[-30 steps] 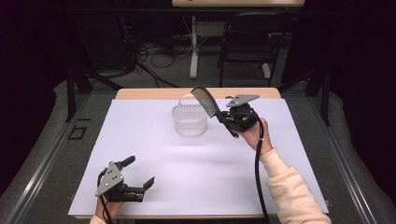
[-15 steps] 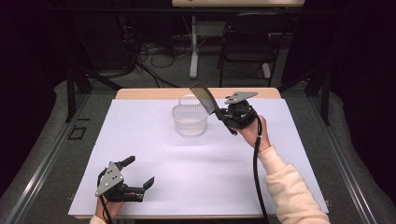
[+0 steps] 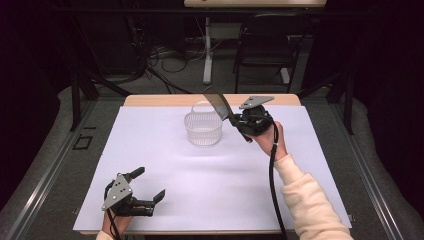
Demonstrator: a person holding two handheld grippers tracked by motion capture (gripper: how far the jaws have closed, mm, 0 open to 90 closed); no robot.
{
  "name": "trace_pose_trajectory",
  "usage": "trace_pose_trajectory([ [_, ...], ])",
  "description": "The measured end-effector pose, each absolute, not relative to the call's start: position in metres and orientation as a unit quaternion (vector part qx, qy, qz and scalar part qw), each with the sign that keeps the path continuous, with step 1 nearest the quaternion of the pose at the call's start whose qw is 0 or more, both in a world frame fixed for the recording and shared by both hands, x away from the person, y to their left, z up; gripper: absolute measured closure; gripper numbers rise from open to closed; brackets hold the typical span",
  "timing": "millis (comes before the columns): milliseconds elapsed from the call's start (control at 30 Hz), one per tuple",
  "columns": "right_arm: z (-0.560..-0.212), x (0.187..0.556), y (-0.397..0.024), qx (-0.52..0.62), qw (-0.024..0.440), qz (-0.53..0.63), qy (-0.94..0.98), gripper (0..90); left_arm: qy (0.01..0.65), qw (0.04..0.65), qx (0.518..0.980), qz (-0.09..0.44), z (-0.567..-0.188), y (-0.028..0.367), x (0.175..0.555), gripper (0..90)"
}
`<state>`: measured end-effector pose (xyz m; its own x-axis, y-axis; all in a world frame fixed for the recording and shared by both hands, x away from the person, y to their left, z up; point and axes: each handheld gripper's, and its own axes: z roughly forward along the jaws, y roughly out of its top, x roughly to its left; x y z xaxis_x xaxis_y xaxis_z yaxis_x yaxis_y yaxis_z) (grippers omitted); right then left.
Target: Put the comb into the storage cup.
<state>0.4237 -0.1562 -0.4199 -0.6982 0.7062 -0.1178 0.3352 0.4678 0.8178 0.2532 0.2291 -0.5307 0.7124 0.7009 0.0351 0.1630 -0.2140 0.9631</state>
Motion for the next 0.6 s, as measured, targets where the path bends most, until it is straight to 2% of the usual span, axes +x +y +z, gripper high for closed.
trace_pose_trajectory([
  [600, -0.4179, 0.4309, -0.1521, 0.317, 0.234, 0.411, 0.822, 72.5, 0.291, 0.555, 0.74, 0.242, -0.5307, 0.229, 0.2533, 0.2],
])
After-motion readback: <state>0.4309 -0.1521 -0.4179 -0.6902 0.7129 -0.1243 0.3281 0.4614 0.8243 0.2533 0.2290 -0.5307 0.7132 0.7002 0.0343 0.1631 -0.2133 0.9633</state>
